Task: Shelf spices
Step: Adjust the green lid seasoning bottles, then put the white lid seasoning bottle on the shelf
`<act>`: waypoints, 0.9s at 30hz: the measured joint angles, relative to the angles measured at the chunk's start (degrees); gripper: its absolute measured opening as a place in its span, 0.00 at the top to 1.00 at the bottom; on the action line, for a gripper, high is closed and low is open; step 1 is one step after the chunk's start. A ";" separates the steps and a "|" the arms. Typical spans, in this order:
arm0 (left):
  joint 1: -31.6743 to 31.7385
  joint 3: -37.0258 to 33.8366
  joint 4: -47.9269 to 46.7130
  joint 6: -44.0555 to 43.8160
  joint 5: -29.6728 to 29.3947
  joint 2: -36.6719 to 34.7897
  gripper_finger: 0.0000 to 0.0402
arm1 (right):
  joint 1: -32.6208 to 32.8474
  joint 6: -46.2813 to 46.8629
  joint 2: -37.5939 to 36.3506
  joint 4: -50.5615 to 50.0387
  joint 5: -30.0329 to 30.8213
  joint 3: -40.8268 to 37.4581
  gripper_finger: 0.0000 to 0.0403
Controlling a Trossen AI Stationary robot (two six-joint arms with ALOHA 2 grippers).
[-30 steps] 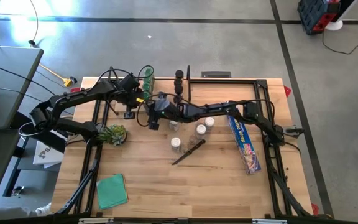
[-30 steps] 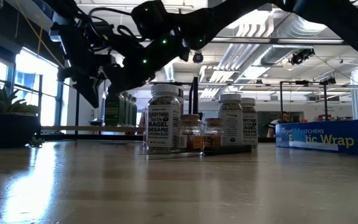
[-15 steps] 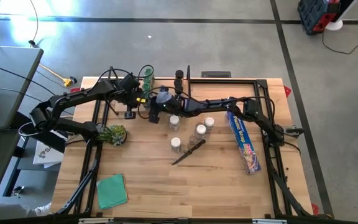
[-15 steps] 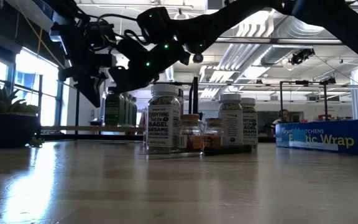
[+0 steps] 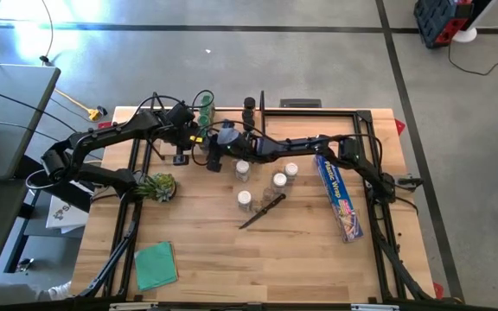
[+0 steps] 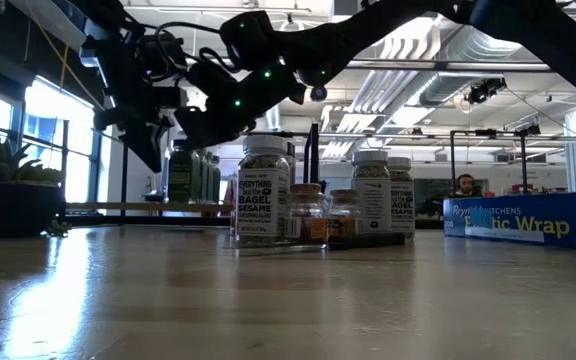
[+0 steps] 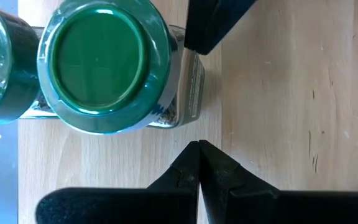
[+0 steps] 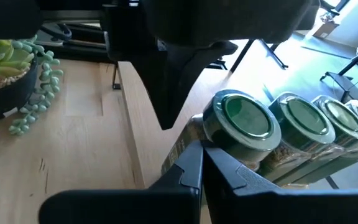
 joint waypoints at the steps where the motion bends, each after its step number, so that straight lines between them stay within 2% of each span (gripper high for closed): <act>1: 0.00 0.00 0.00 -0.13 0.00 0.00 1.00 | 0.00 0.00 0.00 -0.14 0.00 0.00 1.00; 9: -0.01 0.00 0.86 -0.27 0.02 0.00 1.00 | 0.00 0.00 0.00 -0.66 2.26 0.00 1.00; 21: -0.02 0.00 0.88 -1.88 -0.60 -0.02 1.00 | 1.36 -1.37 -0.88 -1.84 2.53 -0.02 1.00; 24: -0.22 0.78 -5.16 -2.98 -1.47 -0.73 1.00 | 3.27 -1.14 -3.58 -4.47 2.50 -0.02 1.00; 27: -1.13 2.28 -11.10 -4.91 -5.86 -3.16 1.00 | 5.64 -1.57 -7.35 -7.89 2.43 -0.02 1.00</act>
